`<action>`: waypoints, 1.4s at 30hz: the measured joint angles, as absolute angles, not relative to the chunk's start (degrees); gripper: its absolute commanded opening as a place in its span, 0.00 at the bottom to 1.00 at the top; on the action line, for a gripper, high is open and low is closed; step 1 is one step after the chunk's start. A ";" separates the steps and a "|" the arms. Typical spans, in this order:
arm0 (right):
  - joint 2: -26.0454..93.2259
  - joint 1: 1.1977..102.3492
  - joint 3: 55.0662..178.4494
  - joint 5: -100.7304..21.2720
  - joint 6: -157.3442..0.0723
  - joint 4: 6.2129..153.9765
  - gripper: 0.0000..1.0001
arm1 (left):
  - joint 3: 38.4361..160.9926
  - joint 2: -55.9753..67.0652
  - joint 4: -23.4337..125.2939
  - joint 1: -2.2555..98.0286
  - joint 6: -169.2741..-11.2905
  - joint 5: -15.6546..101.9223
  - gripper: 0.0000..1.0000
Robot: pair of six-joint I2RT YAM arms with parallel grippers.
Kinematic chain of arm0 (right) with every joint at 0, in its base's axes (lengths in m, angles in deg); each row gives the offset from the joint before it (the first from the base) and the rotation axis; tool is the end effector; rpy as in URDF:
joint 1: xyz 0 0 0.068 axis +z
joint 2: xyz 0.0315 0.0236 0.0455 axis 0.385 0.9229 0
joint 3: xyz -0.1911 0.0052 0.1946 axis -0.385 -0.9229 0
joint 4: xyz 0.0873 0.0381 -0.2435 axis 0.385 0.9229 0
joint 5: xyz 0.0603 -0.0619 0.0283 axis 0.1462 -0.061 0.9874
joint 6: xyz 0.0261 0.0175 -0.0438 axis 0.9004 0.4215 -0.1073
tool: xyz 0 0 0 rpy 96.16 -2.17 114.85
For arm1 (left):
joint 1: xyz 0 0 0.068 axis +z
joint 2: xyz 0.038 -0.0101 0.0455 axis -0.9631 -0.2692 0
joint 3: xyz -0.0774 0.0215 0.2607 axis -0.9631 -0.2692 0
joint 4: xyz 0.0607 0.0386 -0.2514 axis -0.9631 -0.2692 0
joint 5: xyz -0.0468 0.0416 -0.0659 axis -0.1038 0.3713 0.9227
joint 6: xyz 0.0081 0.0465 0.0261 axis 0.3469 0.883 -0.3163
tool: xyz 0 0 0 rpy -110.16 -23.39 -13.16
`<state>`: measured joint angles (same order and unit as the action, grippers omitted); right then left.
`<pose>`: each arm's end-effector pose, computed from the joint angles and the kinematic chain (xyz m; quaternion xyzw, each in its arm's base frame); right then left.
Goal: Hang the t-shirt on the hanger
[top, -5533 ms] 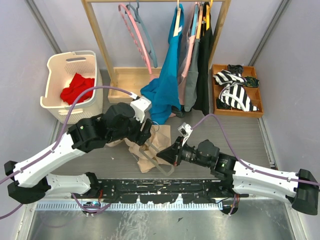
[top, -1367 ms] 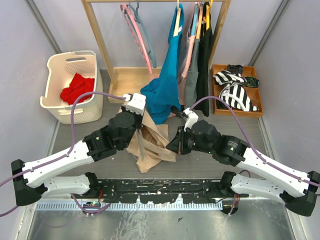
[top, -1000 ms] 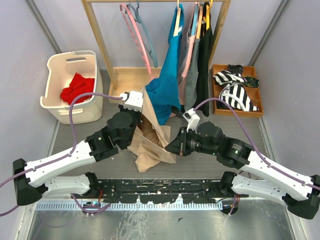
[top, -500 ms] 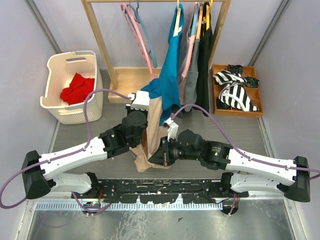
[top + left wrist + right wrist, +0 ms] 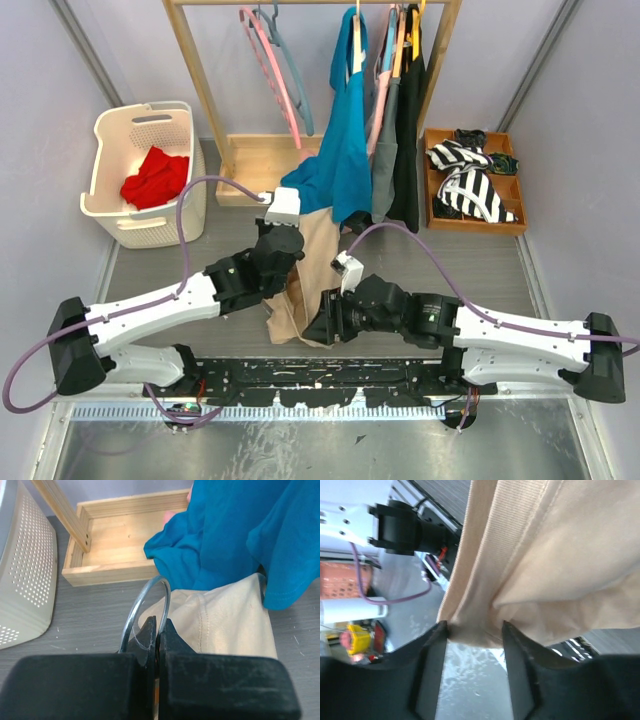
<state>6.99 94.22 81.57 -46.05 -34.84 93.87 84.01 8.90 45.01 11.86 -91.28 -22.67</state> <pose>0.0672 0.2045 0.2751 -0.1621 0.8435 0.4530 0.2388 0.1553 -0.2333 0.3256 0.0499 0.7660 0.0028 0.6410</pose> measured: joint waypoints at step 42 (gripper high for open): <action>34.40 76.53 114.55 -50.27 -38.05 94.96 0.20 | 79.84 36.81 17.98 12.00 -107.30 -14.45 0.00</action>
<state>34.40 76.53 114.55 -50.27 -38.05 94.96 79.84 36.81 17.98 12.00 -107.30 -14.45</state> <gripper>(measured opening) 0.246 0.024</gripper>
